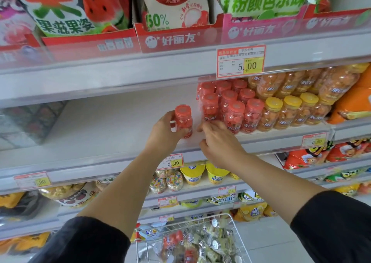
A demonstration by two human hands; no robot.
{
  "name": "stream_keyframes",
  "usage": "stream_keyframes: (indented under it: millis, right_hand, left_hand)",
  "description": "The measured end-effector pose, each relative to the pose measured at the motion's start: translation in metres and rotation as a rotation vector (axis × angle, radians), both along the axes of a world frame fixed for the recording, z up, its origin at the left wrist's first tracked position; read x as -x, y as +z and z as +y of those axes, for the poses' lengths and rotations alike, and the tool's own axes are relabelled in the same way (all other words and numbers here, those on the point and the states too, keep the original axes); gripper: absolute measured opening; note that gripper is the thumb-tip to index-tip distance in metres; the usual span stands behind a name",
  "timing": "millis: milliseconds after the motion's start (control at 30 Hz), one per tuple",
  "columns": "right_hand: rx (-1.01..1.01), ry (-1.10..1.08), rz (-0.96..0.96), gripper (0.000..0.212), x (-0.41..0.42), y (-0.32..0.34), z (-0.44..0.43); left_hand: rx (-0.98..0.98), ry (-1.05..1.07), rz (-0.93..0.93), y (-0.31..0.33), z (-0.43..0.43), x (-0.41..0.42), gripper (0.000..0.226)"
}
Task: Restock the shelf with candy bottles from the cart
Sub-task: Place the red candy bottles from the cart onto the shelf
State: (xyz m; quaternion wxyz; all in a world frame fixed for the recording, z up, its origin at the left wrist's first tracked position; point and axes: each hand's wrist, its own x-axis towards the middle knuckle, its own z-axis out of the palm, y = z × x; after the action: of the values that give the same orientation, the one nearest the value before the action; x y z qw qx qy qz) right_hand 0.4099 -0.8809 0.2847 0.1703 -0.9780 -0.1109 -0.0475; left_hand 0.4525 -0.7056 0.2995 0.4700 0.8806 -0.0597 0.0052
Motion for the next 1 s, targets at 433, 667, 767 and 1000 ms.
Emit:
stream_keyframes:
  millis: [433, 667, 767, 1000]
  right_hand:
    - [-0.184, -0.014, -0.033, 0.024, 0.033, 0.009, -0.036]
    - [-0.155, -0.031, -0.067, 0.021, 0.036, 0.002, -0.055]
    - [-0.142, -0.027, -0.087, 0.020, 0.034, -0.001, -0.054]
    - [-0.135, -0.027, -0.099, 0.023, 0.032, -0.004, -0.054]
  left_hand:
    - [0.062, -0.123, 0.013, 0.002, -0.035, -0.003, 0.059]
    - [0.023, -0.123, -0.043, -0.001, -0.067, -0.004, 0.059]
    - [-0.002, -0.119, -0.049, -0.003, -0.069, -0.004, 0.064]
    - [0.015, -0.093, -0.042, -0.006, -0.074, -0.011, 0.068]
